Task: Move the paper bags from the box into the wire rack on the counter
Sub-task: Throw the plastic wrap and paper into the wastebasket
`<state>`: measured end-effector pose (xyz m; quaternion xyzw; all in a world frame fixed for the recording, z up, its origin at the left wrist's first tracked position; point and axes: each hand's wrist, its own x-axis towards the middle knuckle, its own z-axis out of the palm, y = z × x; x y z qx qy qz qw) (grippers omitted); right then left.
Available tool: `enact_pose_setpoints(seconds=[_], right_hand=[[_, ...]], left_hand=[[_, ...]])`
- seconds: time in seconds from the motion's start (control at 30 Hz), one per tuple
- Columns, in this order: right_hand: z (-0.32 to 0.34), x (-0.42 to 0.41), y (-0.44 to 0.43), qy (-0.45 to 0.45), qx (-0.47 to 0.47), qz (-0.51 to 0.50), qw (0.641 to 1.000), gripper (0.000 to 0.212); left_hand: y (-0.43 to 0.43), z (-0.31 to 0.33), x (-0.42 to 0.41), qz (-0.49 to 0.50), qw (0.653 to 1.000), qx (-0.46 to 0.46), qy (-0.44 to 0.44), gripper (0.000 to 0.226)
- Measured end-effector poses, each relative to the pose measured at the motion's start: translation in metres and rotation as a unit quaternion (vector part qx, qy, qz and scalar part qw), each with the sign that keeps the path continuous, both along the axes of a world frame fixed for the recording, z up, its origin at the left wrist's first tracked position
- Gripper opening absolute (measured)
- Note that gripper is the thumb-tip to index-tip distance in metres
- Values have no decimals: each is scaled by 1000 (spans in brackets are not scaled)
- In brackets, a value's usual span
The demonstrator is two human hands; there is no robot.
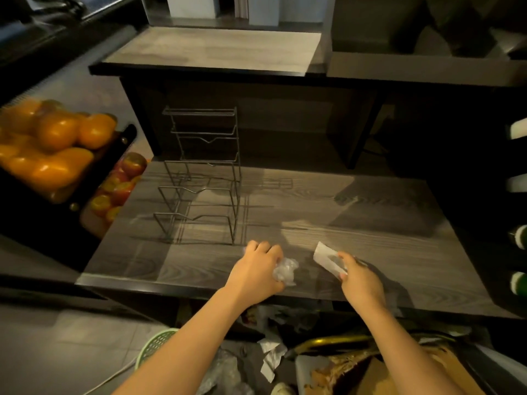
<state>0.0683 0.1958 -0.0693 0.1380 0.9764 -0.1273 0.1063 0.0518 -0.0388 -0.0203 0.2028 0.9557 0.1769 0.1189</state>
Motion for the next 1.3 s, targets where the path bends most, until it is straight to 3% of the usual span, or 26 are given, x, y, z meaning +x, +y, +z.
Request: enact_pose_setpoints(seconds=[0.17,0.37,0.5,0.6,0.7,0.9,1.2,1.3], right_hand=[[8,28,-29,8,88,46,995,36],[1,59,-61,33,42,35,998,12],[-4,64,-71,-31,59,19,998,31],[0,70,-98,10,91,31,995,22],[11,80,-138,70,54,65,994,10],[32,99,-225,67,-89,112,987,8],[30,126,-304,6,-169,158,973,32],[19,121,-321,-9,-189,165,968,30]], left_hand=[[-9,6,17,-2,1000,16,-4,44],[-46,4,47,10,999,30,-8,41],[-79,5,65,21,999,44,-1,42],[-120,8,84,51,997,60,22,43],[-161,10,103,82,994,65,37,44],[-236,5,133,158,984,75,27,48],[-297,-10,186,271,956,108,-37,51],[-315,-23,198,339,928,147,-43,49]])
